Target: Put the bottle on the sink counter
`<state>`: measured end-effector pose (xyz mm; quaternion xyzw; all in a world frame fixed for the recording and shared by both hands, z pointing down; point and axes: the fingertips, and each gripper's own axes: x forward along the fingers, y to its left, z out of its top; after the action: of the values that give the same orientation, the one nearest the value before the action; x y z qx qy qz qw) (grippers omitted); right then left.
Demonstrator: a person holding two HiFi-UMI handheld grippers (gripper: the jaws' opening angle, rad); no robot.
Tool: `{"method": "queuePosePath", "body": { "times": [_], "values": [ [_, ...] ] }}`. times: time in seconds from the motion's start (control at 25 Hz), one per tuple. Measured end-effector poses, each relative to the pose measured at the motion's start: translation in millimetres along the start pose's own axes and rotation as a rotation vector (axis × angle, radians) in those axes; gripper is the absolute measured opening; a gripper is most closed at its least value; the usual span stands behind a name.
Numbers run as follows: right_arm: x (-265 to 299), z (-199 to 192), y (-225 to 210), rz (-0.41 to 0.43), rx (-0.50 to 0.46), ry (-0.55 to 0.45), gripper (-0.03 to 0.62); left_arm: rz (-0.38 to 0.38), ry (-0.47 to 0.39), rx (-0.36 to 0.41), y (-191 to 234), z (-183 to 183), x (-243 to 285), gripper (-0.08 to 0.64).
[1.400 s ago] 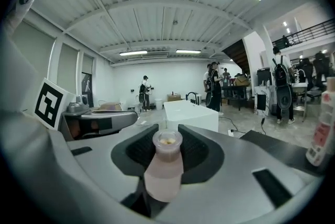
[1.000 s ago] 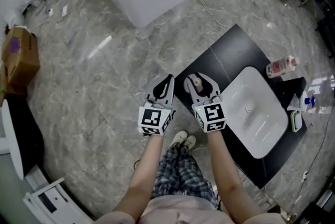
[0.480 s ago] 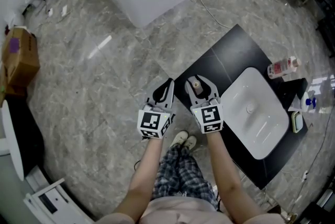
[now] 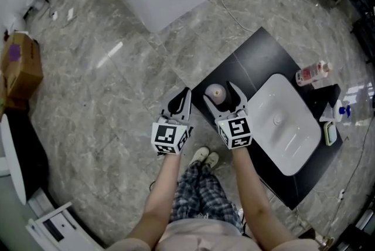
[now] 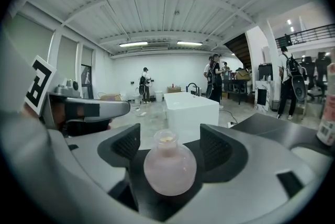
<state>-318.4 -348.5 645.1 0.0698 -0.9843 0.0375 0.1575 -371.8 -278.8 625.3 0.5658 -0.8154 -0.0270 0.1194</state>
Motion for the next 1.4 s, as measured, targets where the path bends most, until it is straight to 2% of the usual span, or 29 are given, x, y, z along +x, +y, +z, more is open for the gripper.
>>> {"method": "queuePosePath", "body": {
  "times": [0.24,0.4,0.6,0.68,0.92,1.12,1.4],
  "values": [
    [-36,23,-6,-0.036,0.050,-0.044,0.352,-0.002,-0.015,0.016,-6,24,-9,0.028],
    [-77,51,-15,-0.090,0.095,-0.080,0.302,-0.007,-0.029,0.030,-16,56,-27,0.028],
    [-131,97,-31,-0.161,0.092,-0.155,0.209,-0.032,-0.061,0.056,-32,104,-45,0.028],
    [-156,110,-37,-0.198,0.081,-0.189,0.150,-0.046,-0.064,0.068,-42,117,-53,0.028],
    [-230,142,-58,-0.320,0.075,-0.279,0.053,-0.086,-0.085,0.086,-71,148,-75,0.028],
    [-284,150,-75,-0.408,0.075,-0.323,0.031,-0.102,-0.111,0.096,-88,163,-89,0.028],
    [-341,138,-94,-0.505,0.080,-0.342,0.020,-0.144,-0.144,0.110,-110,175,-94,0.028]
  ]
}}
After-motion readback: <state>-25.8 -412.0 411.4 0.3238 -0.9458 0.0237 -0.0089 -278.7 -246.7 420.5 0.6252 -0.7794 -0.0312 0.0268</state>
